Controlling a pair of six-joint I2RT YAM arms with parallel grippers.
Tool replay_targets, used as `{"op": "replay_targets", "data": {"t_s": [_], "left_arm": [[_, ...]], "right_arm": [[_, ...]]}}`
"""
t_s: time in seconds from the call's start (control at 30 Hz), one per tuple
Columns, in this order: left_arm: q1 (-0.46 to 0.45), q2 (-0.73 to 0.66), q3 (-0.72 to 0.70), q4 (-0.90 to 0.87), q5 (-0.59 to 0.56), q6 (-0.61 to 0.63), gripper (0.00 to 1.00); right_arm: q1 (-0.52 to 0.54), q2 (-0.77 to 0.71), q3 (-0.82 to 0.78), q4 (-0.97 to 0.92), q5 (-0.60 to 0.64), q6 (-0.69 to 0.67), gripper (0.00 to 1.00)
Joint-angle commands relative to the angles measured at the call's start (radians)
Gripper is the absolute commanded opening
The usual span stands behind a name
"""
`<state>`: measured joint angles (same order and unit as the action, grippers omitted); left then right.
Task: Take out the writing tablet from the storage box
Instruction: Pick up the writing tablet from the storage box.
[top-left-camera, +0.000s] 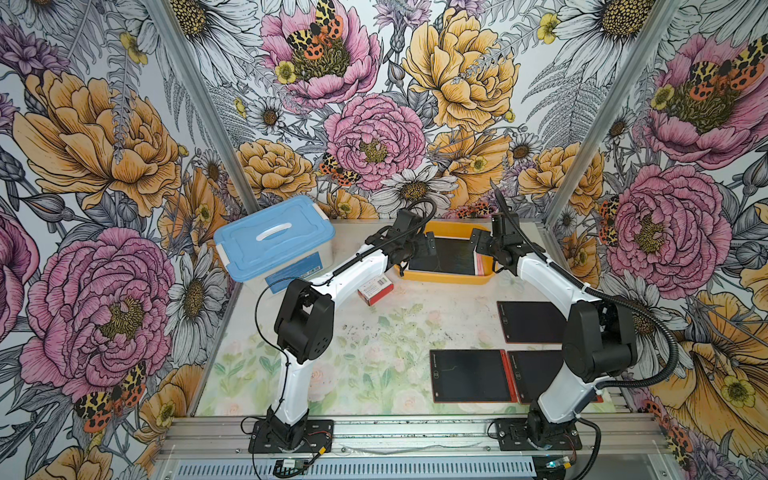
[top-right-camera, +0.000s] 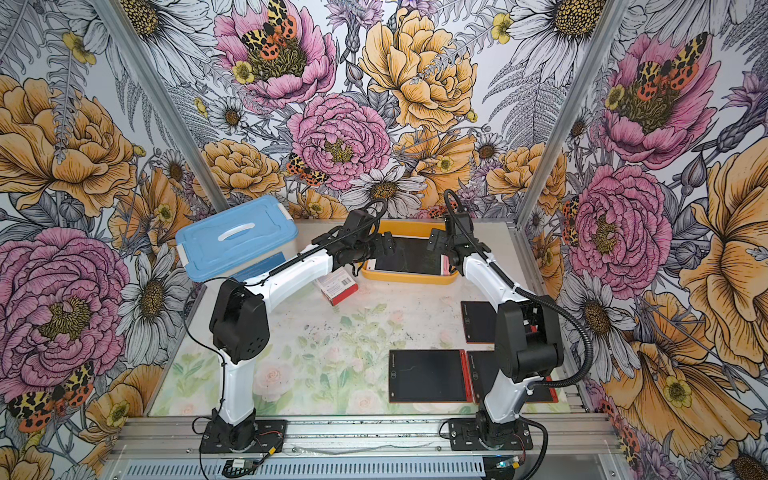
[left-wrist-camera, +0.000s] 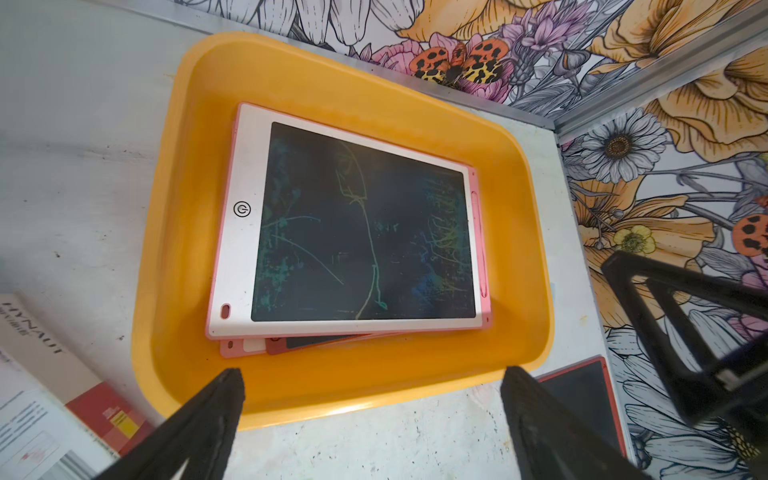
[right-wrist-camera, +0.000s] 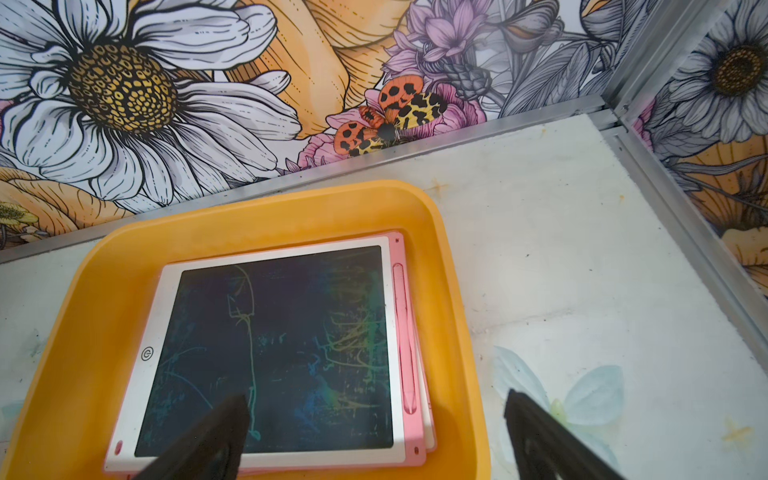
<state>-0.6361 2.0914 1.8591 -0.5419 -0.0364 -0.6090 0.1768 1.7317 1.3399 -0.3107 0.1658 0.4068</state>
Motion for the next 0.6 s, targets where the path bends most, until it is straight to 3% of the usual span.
{"op": "replay_targets", "data": {"t_s": [0.0, 0.57], "left_arm": [[0.010, 0.052, 0.074, -0.058, -0.009, 0.043, 0.99], [0.035, 0.309, 0.362, -0.203, -0.133, 0.075, 0.99]], "right_arm": [[-0.004, 0.027, 0.019, -0.008, 0.002, -0.021, 0.99], [-0.021, 0.110, 0.010, -0.008, 0.040, -0.041, 0.98]]}}
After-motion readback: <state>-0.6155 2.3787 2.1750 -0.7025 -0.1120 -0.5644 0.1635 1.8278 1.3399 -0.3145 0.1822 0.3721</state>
